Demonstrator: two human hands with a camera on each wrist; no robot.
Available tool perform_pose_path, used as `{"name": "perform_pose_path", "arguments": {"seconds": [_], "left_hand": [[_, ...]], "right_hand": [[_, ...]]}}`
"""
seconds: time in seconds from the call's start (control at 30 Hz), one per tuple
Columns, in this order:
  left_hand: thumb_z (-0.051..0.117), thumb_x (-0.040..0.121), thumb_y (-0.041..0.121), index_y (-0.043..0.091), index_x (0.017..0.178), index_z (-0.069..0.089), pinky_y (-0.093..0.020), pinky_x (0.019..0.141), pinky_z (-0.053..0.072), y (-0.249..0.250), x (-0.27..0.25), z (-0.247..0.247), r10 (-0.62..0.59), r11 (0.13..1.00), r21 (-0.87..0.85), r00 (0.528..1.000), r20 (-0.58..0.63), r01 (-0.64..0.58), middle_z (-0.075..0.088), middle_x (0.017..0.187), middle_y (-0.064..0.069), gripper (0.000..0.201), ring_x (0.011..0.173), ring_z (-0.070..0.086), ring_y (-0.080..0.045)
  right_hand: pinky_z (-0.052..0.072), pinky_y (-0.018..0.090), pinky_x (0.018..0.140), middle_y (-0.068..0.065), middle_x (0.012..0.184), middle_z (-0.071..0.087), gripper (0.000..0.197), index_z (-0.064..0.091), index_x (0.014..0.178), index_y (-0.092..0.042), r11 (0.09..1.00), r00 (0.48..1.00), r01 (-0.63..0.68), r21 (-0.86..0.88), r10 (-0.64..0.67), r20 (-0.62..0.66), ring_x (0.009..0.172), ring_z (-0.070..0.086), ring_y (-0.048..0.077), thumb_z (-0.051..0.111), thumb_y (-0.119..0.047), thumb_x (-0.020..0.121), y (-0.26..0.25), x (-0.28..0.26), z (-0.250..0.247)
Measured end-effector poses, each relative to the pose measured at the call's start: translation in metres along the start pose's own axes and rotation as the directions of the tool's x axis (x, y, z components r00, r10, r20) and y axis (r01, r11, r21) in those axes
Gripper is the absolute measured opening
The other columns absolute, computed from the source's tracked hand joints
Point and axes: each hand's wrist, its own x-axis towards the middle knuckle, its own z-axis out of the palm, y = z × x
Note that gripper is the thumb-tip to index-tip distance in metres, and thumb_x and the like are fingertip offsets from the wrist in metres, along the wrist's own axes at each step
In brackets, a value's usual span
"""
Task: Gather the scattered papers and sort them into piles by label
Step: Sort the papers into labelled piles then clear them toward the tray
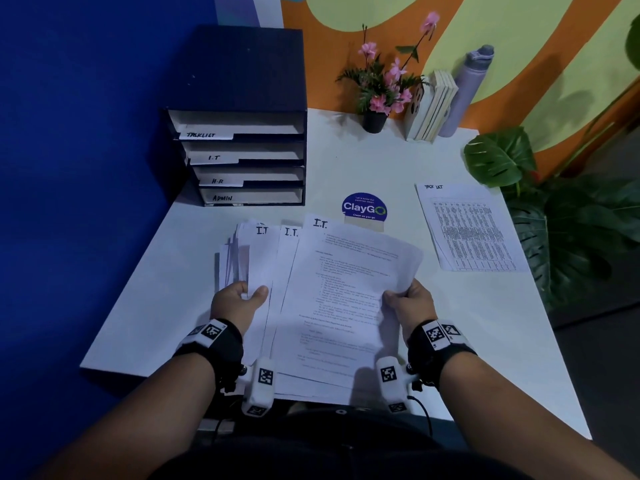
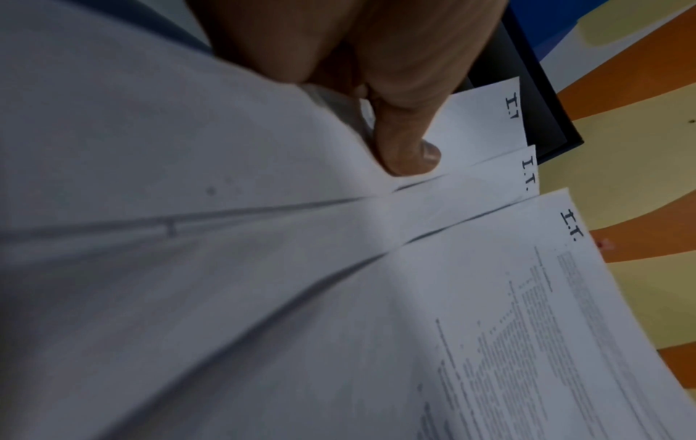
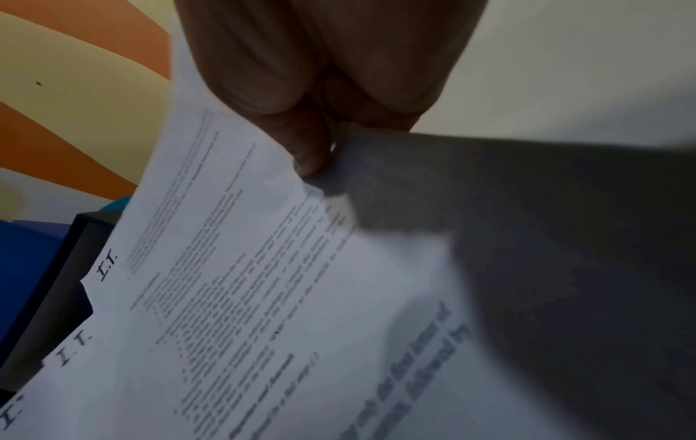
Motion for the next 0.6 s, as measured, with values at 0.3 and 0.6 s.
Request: {"name": "perform_pose_path", "arguments": {"seconds": [0.3, 0.6], "left_hand": [[0.068, 0.088, 0.026, 0.022, 0.065, 0.045, -0.025, 0.066, 0.034, 0.005, -0.005, 0.000, 0.014, 0.999, -0.043, 0.999, -0.034, -0.015, 0.041, 0.068, 0.006, 0.033, 0.077, 0.039, -0.018], [0.070, 0.085, 0.031, 0.003, 0.075, 0.058, -0.024, 0.062, 0.038, 0.003, -0.004, 0.002, 0.064, 0.995, -0.080, 0.998, -0.022, -0.065, 0.055, 0.071, 0.002, 0.032, 0.065, 0.046, -0.017]], "right_hand": [[0.043, 0.025, 0.056, 0.005, 0.064, 0.060, 0.034, 0.056, 0.066, -0.012, 0.997, 0.997, 0.071, 0.035, -0.072, 0.016, 0.062, 0.051, 0.016, 0.056, 0.018, 0.080, 0.006, -0.007, -0.002], [0.049, 0.024, 0.061, 0.000, 0.066, 0.065, 0.032, 0.058, 0.067, -0.006, 0.974, 0.997, 0.051, 0.222, -0.063, 0.048, 0.060, 0.057, 0.016, 0.054, 0.023, 0.079, -0.004, -0.015, -0.002]]}}
